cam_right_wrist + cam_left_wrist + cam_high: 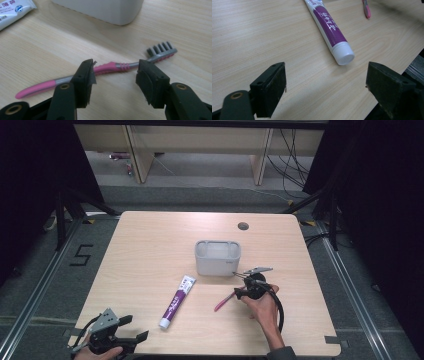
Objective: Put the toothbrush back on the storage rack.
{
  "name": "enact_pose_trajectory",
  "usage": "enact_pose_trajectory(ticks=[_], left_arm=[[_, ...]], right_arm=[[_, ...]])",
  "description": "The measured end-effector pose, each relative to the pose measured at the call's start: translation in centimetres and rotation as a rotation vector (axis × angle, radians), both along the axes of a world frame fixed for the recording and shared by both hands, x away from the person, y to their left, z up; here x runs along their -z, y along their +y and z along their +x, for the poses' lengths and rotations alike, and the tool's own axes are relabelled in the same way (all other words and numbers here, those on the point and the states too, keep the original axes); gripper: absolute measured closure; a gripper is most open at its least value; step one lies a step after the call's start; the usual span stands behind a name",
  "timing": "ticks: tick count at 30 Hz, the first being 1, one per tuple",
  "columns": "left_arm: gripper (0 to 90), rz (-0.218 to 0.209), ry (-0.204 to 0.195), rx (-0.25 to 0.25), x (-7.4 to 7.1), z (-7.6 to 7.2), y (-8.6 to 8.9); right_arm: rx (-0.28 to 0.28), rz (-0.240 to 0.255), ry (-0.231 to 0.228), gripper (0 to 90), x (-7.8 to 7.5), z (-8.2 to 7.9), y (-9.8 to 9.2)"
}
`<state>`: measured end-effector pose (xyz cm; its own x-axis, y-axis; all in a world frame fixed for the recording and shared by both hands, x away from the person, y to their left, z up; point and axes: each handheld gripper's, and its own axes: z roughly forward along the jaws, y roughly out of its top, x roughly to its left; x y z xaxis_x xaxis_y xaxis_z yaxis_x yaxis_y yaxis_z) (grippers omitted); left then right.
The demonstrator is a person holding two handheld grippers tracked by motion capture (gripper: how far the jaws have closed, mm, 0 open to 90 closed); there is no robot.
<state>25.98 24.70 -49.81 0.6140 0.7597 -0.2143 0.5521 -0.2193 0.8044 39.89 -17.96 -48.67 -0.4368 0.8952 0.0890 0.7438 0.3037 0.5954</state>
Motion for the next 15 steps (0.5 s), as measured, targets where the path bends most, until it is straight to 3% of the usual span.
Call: enact_pose_trajectory(ticks=[5,14,15], left_arm=[[16.2,-0.003,0.000,-0.003,0.0,0.0,0.0],[16.2,-0.002,0.000,0.000,-0.1,0.0,0.0],[16.2,-0.001,0.001,0.000,-0.1,0.0,0.0]], right_arm=[[0.082,0.020,0.008,38.5,-0.3,-0.2,0.7],[0.120,-0.022,0.061,31.0,0.3,0.3,1.9],[0.101,-0.021,0.074,30.4,0.3,0.4,1.9]])
